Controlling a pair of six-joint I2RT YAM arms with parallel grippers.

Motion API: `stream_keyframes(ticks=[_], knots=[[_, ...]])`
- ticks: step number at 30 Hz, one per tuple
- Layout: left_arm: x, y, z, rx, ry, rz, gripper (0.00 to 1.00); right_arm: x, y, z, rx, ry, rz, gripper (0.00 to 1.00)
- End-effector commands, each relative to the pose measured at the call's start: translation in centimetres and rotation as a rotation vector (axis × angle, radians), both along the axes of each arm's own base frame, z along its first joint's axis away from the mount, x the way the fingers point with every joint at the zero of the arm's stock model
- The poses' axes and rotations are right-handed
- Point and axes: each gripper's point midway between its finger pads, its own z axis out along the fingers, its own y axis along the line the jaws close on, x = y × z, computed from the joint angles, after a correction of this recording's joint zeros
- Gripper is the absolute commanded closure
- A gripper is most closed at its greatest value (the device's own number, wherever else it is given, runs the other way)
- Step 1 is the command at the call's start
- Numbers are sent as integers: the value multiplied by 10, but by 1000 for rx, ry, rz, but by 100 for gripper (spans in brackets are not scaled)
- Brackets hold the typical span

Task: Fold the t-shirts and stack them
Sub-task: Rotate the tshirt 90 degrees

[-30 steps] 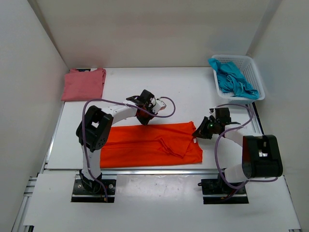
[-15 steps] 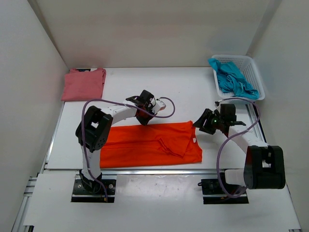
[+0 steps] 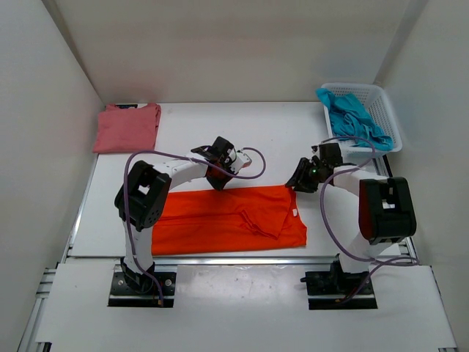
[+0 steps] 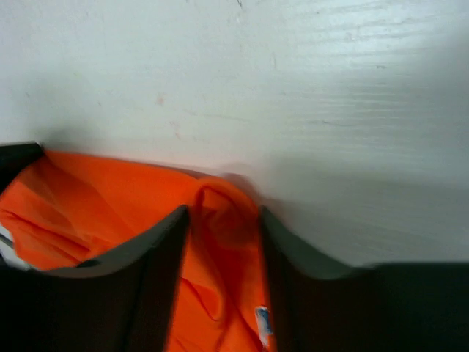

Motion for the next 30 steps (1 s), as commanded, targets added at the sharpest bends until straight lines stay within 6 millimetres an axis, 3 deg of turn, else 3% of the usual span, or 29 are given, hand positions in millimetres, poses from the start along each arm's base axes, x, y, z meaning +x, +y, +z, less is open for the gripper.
stream_keyframes(ticks=[1,2,4,8,9,12,13,14,16,17,18,20,24,26,27,30], knots=[[1,2,19,-11,-26,7,85,4,3,0,-38,2,36,57],[1,2,22,-11,-34,3,85,7,2,0,-32,4,26,74],[2,4,22,-7,-31,12,82,9,0,-1,-19,9,11,96],[6,5,27,-5,-45,9,79,40,0,10,-6,-41,13,100],[8,9,28,0,-47,21,77,57,0,16,-10,-65,20,100],[19,14,42,-7,-69,41,57,112,13,30,-8,-112,57,100],[19,20,42,-1,-59,59,46,139,18,38,-16,-138,73,94],[30,25,49,-19,-70,90,36,151,26,44,-10,-149,96,78],[36,33,59,-31,-70,123,26,210,43,69,-28,-254,146,58],[44,44,63,-34,-81,153,23,213,51,71,-48,-235,165,47],[50,48,72,-44,-95,178,23,234,56,85,-75,-284,185,38],[56,62,75,-51,-91,215,22,255,60,116,-91,-374,178,32],[55,96,76,-42,-69,300,22,241,46,138,-142,-390,169,33],[47,108,83,-46,-69,313,22,214,30,147,-161,-348,141,35],[38,122,75,-27,-42,329,22,210,20,150,-174,-354,124,36],[16,154,78,-6,-42,374,21,149,-3,152,-215,-316,95,38]])
